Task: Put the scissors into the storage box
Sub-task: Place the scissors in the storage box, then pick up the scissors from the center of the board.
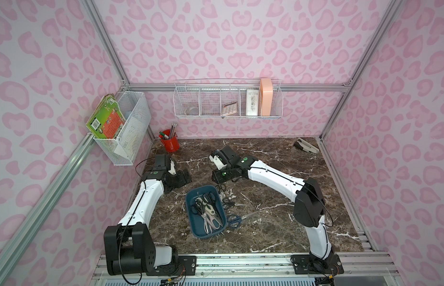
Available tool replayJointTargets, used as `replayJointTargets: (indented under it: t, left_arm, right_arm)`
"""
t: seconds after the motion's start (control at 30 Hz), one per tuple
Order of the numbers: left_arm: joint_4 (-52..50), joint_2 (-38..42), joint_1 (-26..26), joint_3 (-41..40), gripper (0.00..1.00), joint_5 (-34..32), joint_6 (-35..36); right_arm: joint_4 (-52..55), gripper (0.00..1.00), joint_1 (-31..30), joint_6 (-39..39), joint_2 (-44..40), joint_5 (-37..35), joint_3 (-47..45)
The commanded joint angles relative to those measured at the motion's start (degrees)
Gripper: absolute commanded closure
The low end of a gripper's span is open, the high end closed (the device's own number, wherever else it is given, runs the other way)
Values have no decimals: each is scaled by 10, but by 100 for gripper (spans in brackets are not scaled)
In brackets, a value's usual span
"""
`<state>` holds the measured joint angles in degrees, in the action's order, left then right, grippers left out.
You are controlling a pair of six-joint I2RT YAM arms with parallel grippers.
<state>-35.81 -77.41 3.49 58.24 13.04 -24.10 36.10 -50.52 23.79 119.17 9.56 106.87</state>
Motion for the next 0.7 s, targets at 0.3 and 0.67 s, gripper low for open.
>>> replayJointTargets:
  t: [0.3,0.67]
  left_arm:
    - [34,-29,-3,1,2,70,-12]
    - [43,-36,-3,-2,2,79,-10]
  right_arm:
    - [-2,64,57,-16,69,-38,3]
    - [69,67,33,-40,170,-83,101]
